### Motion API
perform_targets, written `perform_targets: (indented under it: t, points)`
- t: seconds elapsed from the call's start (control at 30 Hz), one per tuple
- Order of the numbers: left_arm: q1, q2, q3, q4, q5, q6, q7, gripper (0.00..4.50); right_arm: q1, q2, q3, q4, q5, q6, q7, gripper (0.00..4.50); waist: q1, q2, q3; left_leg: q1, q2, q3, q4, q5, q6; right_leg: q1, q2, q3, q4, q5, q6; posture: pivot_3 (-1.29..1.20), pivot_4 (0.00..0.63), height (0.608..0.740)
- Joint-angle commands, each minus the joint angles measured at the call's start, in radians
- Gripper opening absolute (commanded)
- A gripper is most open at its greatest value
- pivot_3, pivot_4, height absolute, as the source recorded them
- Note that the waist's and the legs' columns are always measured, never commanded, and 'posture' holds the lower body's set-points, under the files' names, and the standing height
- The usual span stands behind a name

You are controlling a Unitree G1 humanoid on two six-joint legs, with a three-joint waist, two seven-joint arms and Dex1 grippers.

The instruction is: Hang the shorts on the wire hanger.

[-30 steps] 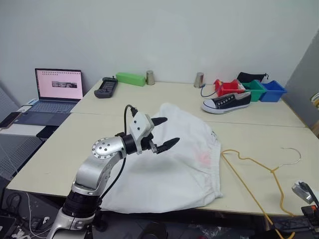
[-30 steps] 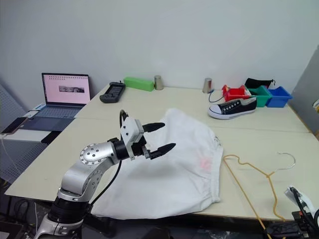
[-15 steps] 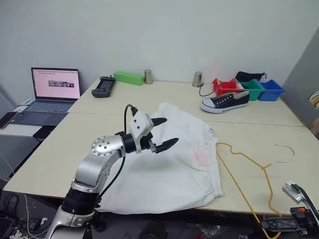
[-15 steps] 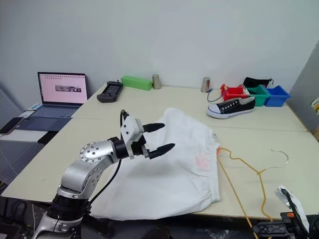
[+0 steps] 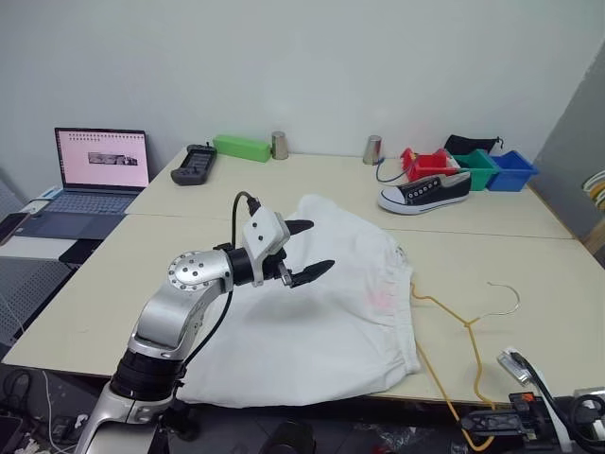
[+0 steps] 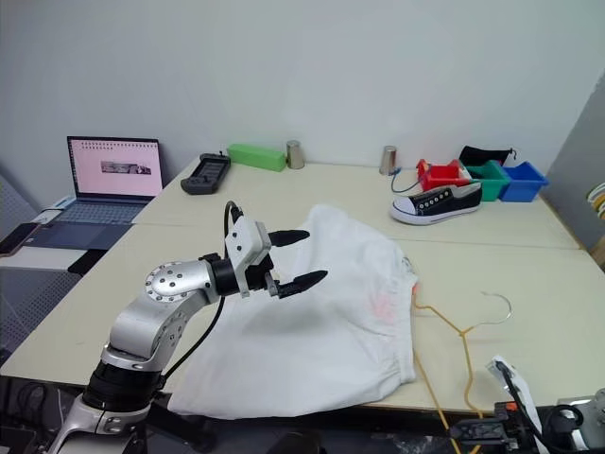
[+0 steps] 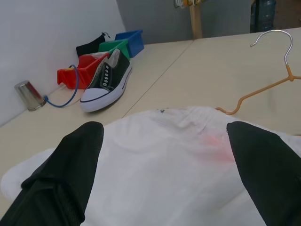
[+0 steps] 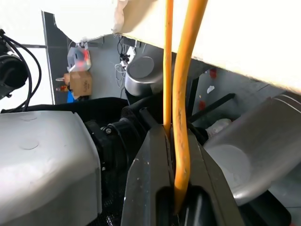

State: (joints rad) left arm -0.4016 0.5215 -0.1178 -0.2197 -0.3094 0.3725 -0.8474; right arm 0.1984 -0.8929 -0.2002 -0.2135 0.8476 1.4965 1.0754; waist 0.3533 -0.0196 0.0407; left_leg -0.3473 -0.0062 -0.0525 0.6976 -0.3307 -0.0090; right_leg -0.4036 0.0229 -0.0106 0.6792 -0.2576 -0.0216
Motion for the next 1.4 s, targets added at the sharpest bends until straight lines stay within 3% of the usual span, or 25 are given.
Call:
perform_targets:
  t: [0.03, 0.27, 0.6, 0.8, 1.03, 1.3, 1.4]
  points:
    - [-0.033, 0.008, 0.012, 0.002, 0.007, -0.036, -0.011, 4.46, -0.087, 0.031, 0.015, 0.027, 0.037, -0.003, -0.013, 0.00, 0.000, 0.000, 0.000, 0.000, 0.000, 0.000, 0.000, 0.000, 0.000, 0.000, 0.000, 0.000, 0.000, 0.000, 0.000, 0.39, 0.000, 0.740]
    - [-0.050, 0.018, 0.021, 0.005, 0.010, -0.045, -0.018, 4.46, -0.270, 0.185, 0.015, 0.174, 0.065, 0.115, -0.100, 0.00, 0.006, -0.001, 0.001, 0.000, 0.000, 0.000, 0.000, 0.000, 0.000, 0.000, 0.001, 0.000, 0.000, 0.000, 0.000, 0.42, 0.000, 0.740]
    - [-0.031, 0.035, 0.025, -0.005, 0.018, -0.060, -0.015, 4.46, -0.304, 0.167, 0.070, 0.355, 0.240, 0.118, -0.215, 0.00, 0.062, -0.001, 0.001, -0.001, 0.000, 0.001, 0.000, 0.000, 0.001, -0.001, -0.001, 0.000, -0.001, 0.000, 0.002, 0.45, 0.000, 0.740]
    - [-0.042, 0.032, 0.023, 0.003, 0.020, -0.064, -0.014, 4.46, -0.412, 0.201, 0.035, 0.537, 0.342, 0.118, -0.343, 0.00, 0.063, -0.001, 0.001, 0.000, 0.000, 0.002, -0.001, 0.000, 0.001, -0.001, -0.001, 0.000, -0.001, 0.000, 0.003, 0.45, 0.000, 0.740]
    - [-0.050, 0.025, 0.016, 0.015, 0.022, -0.077, -0.017, 4.46, -0.507, 0.235, -0.068, 0.625, 0.337, 0.118, -0.462, 0.00, 0.068, 0.000, 0.001, -0.001, 0.000, 0.002, -0.001, -0.001, 0.001, -0.001, -0.001, 0.000, -0.001, 0.000, 0.002, 0.44, 0.000, 0.740]
    - [-0.072, 0.018, 0.011, 0.039, 0.025, -0.088, -0.025, 4.46, -0.596, 0.213, -0.085, 0.562, 0.306, 0.118, -0.473, 0.00, 0.070, 0.000, 0.001, -0.002, 0.000, 0.002, -0.001, -0.001, 0.002, -0.001, -0.001, -0.001, -0.002, 0.000, 0.002, 0.42, 0.000, 0.740]
    - [-0.084, 0.034, 0.017, 0.050, 0.014, -0.086, -0.048, 4.46, -0.628, 0.112, 0.055, 0.260, 0.189, -0.042, -0.419, 0.00, 0.070, 0.005, 0.004, -0.003, 0.001, 0.001, -0.001, -0.001, 0.002, -0.002, -0.001, 0.000, -0.002, 0.000, 0.002, 0.42, 0.000, 0.740]
